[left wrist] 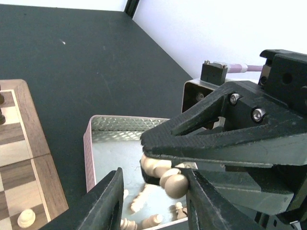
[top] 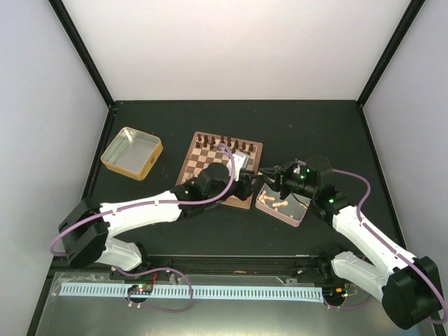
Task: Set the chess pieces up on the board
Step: Place the chess piece on the chessboard.
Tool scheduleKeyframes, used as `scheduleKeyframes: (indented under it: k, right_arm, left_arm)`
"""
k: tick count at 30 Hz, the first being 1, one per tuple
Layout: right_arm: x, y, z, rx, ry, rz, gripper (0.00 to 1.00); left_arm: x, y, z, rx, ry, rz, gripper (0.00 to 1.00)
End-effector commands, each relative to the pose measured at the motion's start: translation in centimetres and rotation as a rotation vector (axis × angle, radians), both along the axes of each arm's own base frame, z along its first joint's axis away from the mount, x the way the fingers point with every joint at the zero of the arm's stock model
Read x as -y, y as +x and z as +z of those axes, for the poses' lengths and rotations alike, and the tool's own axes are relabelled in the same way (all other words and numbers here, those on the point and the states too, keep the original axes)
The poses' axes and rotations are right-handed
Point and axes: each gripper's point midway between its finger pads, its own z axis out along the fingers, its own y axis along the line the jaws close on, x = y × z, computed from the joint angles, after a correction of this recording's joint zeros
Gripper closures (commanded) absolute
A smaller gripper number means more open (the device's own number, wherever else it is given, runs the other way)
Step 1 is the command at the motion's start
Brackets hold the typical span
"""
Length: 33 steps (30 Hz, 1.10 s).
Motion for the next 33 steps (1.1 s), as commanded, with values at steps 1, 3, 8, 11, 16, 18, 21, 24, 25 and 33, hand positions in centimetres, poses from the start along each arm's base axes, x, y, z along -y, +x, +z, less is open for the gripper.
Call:
scheduleKeyframes:
  k: [1, 3, 8, 11, 16, 18, 21, 24, 25, 33]
  right_arm:
    - [-0.4, -0.4, 1.4, 0.024, 0.039, 0.029, 0.96]
    - [-0.4, -0.5, 1.3, 0.024, 0.036, 0.034, 0.96]
    - [-0.4, -0.8, 1.1, 0.021, 0.033, 0.042, 0.95]
    - [-0.3, -0.8, 1.2, 0.031, 0.029, 0.041, 0.92]
    - [0.2, -0.3, 0.5, 0.099, -0.068, 0.042, 0.69]
    - [0.7, 0.0, 0.2, 0.149, -0.123, 0.043, 0.57]
    - [1.6, 0.5, -0.1, 0.249, -0.239, 0.049, 0.46]
    - [2.6, 0.7, -0.9, 0.316, -0.359, 0.066, 0.42]
    - [2.9, 0.7, -1.3, 0.332, -0.395, 0.075, 0.41]
    - [5.8, 0.6, -4.7, 0.372, -0.682, 0.104, 0.41]
  left_arm:
    - [1.3, 0.5, 3.1, 0.065, -0.064, -0.012, 0.64]
    - [1.5, 0.5, 3.2, 0.071, -0.066, -0.019, 0.65]
    - [1.9, 0.5, 3.2, 0.072, -0.055, -0.034, 0.83]
    - [1.9, 0.5, 2.9, 0.065, -0.046, -0.034, 0.94]
    - [1.1, 0.5, 2.5, 0.057, 0.010, -0.014, 0.98]
    - [0.1, 0.7, 2.1, 0.044, 0.062, 0.016, 0.98]
    - [-1.6, 0.8, 0.8, 0.003, 0.164, 0.045, 0.98]
    - [-4.2, 0.8, -0.9, -0.072, 0.282, 0.057, 0.98]
    - [-5.2, 0.8, -1.4, -0.096, 0.315, 0.063, 0.99]
    - [-11.1, 2.3, -4.9, -0.328, 0.456, 0.070, 0.99]
